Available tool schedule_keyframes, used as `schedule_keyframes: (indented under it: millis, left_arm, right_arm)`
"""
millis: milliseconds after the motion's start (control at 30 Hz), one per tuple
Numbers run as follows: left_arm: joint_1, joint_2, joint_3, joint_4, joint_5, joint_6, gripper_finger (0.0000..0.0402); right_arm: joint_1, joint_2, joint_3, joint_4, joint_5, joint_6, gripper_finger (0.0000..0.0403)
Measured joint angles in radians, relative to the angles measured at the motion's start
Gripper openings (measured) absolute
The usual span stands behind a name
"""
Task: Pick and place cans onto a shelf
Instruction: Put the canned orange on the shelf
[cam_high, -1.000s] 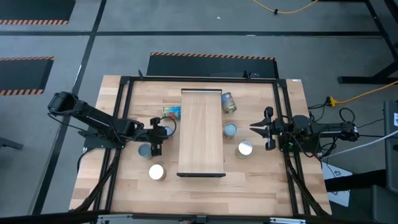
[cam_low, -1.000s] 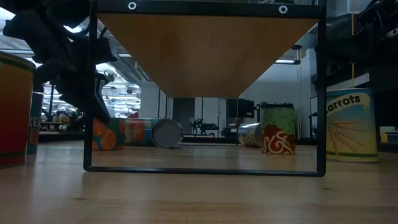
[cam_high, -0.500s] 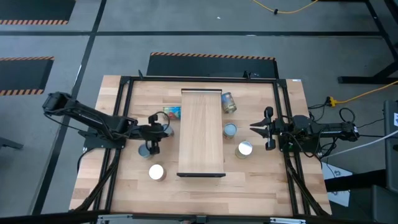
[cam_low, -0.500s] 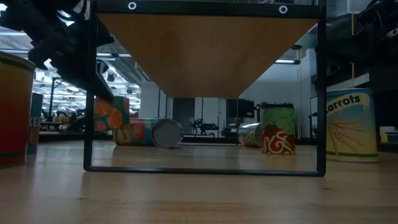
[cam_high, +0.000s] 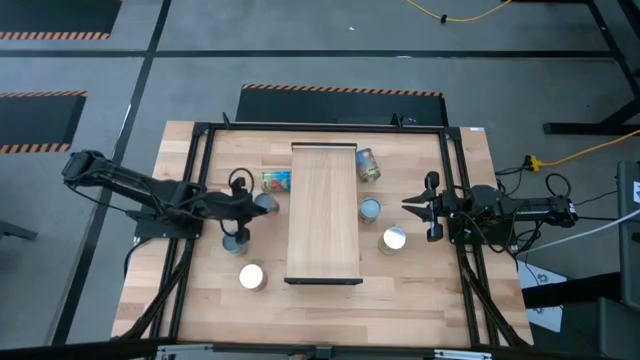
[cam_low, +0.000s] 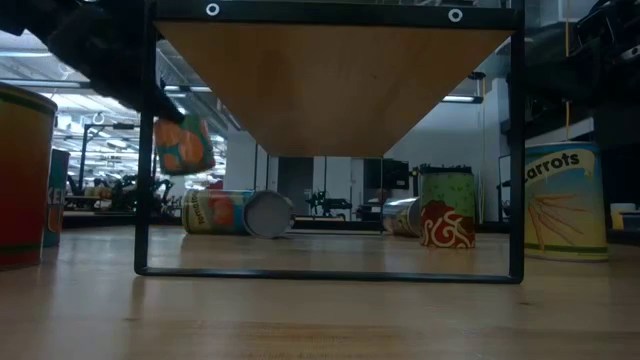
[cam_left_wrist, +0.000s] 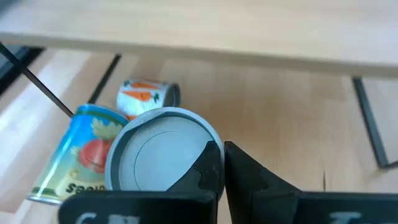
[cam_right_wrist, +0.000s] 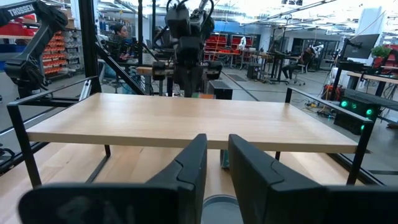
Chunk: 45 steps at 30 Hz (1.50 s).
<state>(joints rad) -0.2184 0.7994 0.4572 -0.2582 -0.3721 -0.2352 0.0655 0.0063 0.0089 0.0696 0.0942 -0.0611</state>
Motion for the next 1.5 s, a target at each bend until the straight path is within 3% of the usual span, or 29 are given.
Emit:
schedule_keyframes:
  millis: [167, 467, 867, 1167, 1500]
  left_arm:
    - [0.0, -0.07, 0.0, 0.0, -0.042, 0.001, 0.0002]
    - [0.0, -0.168, 0.0, 0.029, -0.236, 0.005, 0.0002]
    - [0.001, -0.171, 0.002, 0.353, -0.264, 0.203, 0.0002]
    - [0.081, -0.154, 0.014, 0.48, -0.149, 0.22, 0.0002]
    - [0.229, 0.023, 0.223, 0.448, 0.078, 0.222, 0.0002]
  right_arm:
    - [0.0, 0.0, 0.0, 0.0, 0.0, 0.0, 0.0072]
    - [0.0, 0.0, 0.0, 0.0, 0.0, 0.0, 0.0072]
    - [0.0, 0.0, 0.0, 0.0, 0.0, -0.041, 0.0072]
    - [0.0, 0.0, 0.0, 0.0, 0.0, -0.056, 0.0072]
    - [0.0, 0.0, 0.0, 0.0, 0.0, -0.056, 0.0072]
